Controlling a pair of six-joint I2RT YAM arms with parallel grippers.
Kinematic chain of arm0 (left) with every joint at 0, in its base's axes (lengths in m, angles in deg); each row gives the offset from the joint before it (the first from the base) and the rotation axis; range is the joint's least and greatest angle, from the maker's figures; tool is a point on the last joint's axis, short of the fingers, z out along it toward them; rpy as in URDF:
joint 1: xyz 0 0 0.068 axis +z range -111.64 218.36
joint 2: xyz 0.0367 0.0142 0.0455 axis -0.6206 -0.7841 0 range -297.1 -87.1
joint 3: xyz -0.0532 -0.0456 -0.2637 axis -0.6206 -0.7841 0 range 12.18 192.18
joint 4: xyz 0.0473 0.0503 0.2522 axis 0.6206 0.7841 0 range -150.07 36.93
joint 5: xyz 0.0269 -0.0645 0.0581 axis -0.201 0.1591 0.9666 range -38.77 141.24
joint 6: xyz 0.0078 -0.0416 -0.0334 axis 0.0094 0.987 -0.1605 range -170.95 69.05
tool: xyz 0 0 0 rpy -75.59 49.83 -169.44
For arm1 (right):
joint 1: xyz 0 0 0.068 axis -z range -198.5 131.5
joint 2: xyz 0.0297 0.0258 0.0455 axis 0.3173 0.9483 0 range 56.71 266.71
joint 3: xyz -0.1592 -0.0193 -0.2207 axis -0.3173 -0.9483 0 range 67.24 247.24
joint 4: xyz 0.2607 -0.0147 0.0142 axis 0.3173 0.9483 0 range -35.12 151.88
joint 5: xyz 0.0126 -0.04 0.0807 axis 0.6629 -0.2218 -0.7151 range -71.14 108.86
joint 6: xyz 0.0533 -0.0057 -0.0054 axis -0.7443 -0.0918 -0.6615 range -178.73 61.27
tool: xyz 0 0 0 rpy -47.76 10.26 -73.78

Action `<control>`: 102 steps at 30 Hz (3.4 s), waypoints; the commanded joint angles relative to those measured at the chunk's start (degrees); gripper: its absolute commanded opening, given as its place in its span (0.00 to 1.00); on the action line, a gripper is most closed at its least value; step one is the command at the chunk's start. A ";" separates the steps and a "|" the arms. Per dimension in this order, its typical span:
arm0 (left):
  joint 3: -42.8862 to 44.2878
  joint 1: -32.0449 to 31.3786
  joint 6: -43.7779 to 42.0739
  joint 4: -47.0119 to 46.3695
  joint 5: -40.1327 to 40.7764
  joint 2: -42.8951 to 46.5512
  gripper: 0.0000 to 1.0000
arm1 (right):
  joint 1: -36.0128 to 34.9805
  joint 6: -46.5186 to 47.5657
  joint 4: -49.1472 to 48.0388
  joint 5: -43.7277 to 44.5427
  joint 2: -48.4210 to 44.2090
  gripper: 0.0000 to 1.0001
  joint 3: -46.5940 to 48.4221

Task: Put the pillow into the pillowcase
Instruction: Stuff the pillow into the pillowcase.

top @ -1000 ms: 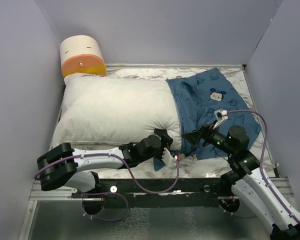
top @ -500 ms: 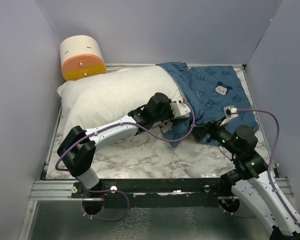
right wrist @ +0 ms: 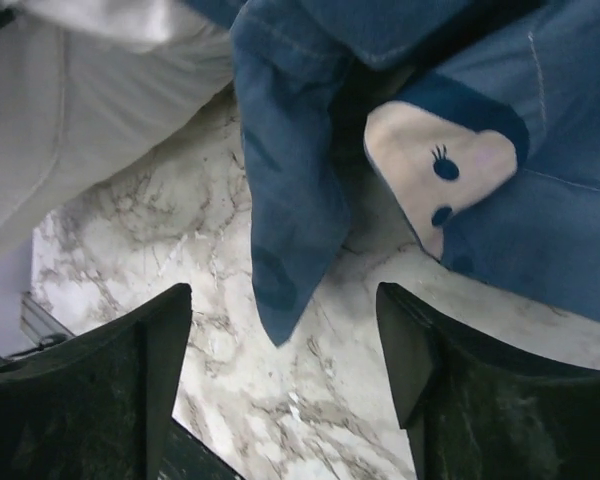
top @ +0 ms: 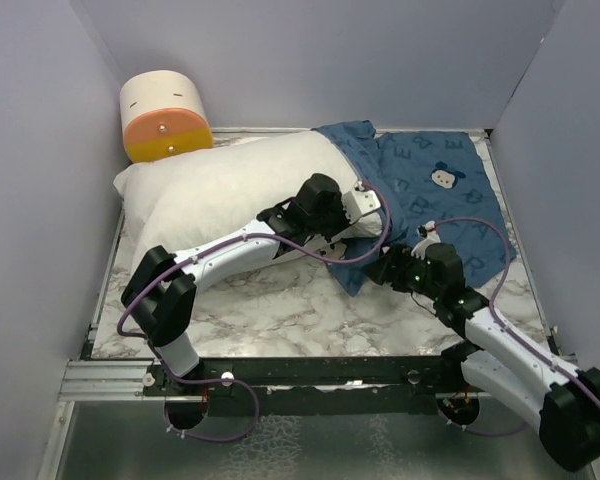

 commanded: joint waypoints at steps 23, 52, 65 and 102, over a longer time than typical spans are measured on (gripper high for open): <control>15.68 4.03 16.02 -2.80 -10.59 -4.28 0.00 | -27.86 3.62 -28.62 0.87 21.98 0.01 14.76; -6.30 7.88 22.68 -5.47 -22.57 12.82 0.66 | -26.55 18.03 11.58 35.90 -15.50 0.82 18.57; -13.57 11.14 17.62 -8.30 -11.73 17.50 0.79 | -24.09 12.16 20.01 44.05 2.36 0.51 26.67; -14.64 10.91 20.08 -7.34 -14.44 13.84 0.37 | -9.84 19.17 13.40 27.52 15.38 0.07 26.50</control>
